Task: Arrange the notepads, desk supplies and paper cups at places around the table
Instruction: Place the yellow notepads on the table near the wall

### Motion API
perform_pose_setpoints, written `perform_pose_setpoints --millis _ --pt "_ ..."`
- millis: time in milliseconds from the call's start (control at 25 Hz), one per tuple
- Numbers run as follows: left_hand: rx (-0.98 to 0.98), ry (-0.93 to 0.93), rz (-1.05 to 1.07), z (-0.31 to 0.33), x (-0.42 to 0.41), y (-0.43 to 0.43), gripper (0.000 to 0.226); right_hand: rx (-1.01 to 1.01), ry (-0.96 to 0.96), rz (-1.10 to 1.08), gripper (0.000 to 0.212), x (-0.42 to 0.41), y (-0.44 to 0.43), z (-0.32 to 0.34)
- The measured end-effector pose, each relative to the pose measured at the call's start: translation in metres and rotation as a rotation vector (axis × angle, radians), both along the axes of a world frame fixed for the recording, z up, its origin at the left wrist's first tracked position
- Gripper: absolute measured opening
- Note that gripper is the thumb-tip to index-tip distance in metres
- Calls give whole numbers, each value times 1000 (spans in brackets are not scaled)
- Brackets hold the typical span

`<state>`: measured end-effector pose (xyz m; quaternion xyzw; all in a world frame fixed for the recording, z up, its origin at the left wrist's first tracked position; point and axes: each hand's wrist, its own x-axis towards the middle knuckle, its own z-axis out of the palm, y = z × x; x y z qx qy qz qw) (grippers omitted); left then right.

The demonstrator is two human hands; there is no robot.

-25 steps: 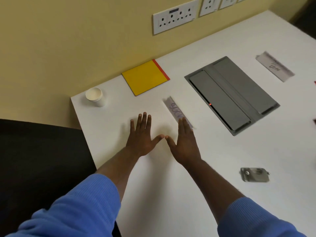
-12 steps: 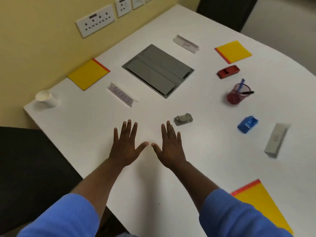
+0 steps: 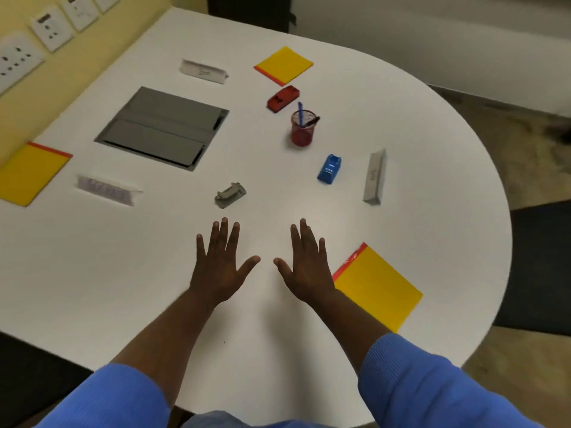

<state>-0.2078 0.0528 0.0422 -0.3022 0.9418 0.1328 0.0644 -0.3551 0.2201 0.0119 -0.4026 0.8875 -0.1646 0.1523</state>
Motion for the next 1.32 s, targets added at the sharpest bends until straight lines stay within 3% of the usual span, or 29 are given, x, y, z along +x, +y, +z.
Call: perform_pose_setpoints --millis 320,560,880,1080,1320 --pt "46 -53 -241 -29 -76 71 98 91 -26 -284 94 -35 104 -17" --pt "147 -133 -378 -61 -109 109 87 123 -176 -528 93 -43 169 -40" --pt "216 -269 -479 -97 -143 160 86 178 -327 -665 96 -34 220 -75" --pt "395 -237 -181 -103 -165 182 83 186 -405 -654 95 -30 236 -83" --pt "646 -187 190 -108 -189 170 52 130 -426 -687 94 -33 240 -84"
